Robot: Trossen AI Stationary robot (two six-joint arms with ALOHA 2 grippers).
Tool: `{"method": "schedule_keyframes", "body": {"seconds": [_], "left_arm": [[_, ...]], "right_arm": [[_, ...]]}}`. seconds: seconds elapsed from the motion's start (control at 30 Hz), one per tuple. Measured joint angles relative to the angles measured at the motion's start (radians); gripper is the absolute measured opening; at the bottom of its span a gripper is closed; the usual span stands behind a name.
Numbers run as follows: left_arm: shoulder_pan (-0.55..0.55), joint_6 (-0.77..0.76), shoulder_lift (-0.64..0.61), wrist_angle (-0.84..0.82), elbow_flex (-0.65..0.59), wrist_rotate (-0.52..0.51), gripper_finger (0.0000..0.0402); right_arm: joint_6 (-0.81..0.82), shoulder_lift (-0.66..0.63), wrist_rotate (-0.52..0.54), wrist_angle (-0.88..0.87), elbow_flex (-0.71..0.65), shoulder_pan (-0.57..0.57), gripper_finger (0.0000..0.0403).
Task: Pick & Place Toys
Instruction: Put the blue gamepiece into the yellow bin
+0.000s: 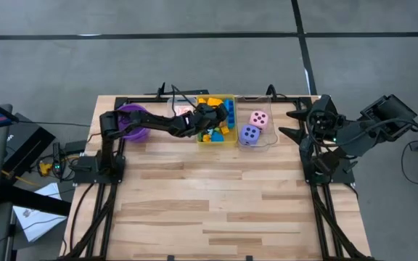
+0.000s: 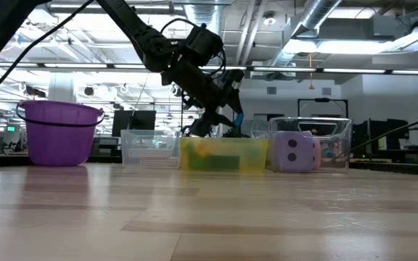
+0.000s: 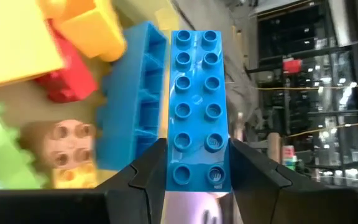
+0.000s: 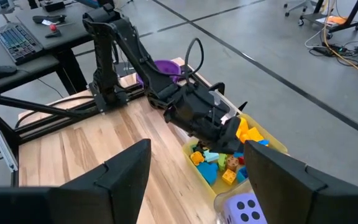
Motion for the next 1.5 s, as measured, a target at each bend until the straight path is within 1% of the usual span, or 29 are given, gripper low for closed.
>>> {"method": "schedule_keyframes", "body": {"seconds": [0.27,0.6,1.5], "left_arm": [[0.007,0.001,0.002,-0.038,-0.001,-0.017,0.0139],[0.013,0.001,0.002,-0.036,-0.001,-0.017,0.015],[0.013,0.002,0.002,-0.004,-0.001,-0.025,0.0156]], "right_arm": [[0.002,0.0,0.002,-0.005,0.0,0.0,0.025],[0.003,0.0,0.002,-0.007,0.0,0.0,0.025],[0.003,0.0,-0.005,-0.006,0.0,0.002,0.025]]}}
